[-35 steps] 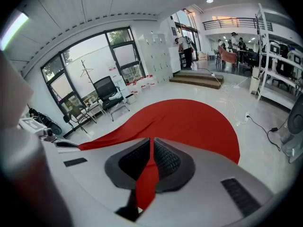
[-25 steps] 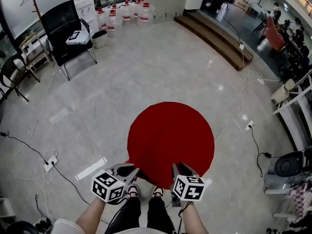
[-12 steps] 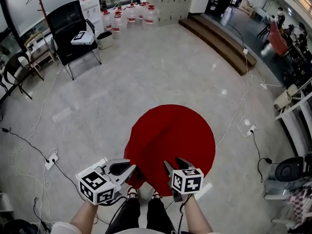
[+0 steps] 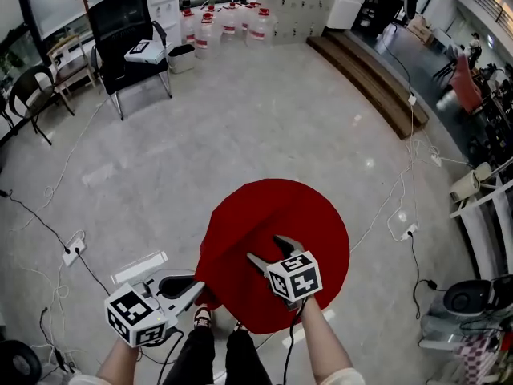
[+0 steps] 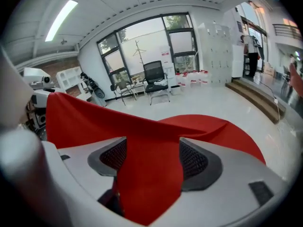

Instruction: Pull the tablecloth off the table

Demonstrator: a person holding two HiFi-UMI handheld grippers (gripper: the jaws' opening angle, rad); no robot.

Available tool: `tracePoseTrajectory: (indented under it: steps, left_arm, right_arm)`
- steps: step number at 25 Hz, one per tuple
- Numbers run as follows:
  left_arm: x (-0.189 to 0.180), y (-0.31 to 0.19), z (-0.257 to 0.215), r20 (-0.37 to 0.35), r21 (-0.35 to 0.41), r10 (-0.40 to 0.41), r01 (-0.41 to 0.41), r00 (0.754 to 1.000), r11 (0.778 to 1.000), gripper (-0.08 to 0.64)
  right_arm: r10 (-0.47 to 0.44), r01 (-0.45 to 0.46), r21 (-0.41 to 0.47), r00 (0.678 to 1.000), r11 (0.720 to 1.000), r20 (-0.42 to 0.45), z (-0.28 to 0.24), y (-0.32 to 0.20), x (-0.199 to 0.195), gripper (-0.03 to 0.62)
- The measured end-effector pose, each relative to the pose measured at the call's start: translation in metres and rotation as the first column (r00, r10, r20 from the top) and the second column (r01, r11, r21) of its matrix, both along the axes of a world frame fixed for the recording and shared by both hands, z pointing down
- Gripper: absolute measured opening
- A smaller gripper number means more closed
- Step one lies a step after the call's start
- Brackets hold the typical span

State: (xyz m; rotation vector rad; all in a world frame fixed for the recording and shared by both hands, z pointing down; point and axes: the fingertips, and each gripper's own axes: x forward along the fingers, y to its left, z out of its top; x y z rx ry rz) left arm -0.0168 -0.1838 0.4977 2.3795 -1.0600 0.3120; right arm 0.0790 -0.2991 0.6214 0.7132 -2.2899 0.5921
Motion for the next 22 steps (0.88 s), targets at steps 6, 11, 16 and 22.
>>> tracePoseTrajectory:
  steps: [6,11,16,22]
  left_arm:
    - [-0.007,-0.001,0.002,0.054,0.007,-0.018,0.018,0.998,1.0,0.018]
    - [-0.007,-0.003,0.002,0.077,0.012,-0.016,0.015,0.997,1.0,0.018]
    - [-0.015,-0.014,0.004,0.055,0.011,-0.091,0.091,0.994,0.996,0.018]
    - [-0.017,-0.027,0.002,0.045,0.016,-0.148,0.147,0.988,0.989,0.018]
  right_arm:
    - [-0.317,0.324,0.057,0.943,0.944,-0.101,0.009,-0.011,-0.02,0.342]
    - [-0.551,0.566,0.061,0.819,0.822,-0.162,0.014,-0.016,-0.043,0.357]
    - [-0.716,0.727,-0.04,0.663,0.685,-0.221,0.039,-0.005,-0.058,0.36]
    - [-0.749,0.746,-0.114,0.626,0.656,-0.216,0.054,0.015,-0.059,0.28]
